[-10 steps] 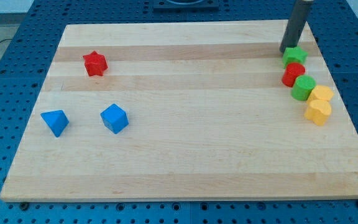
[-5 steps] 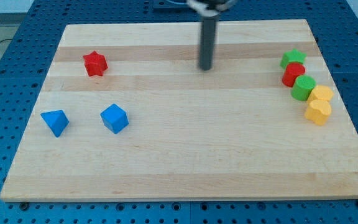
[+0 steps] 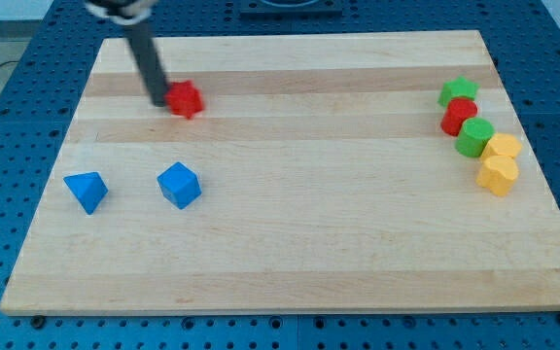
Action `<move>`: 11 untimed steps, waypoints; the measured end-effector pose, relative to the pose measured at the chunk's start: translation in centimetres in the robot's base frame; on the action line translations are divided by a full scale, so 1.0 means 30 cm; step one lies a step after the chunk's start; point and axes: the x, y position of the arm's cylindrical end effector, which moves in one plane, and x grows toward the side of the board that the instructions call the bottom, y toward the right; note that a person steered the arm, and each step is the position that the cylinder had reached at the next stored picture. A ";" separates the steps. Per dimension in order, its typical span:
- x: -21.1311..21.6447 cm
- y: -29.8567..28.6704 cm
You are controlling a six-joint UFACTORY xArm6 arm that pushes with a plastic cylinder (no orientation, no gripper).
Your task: Place the red star at the top of the green star
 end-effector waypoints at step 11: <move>0.019 0.897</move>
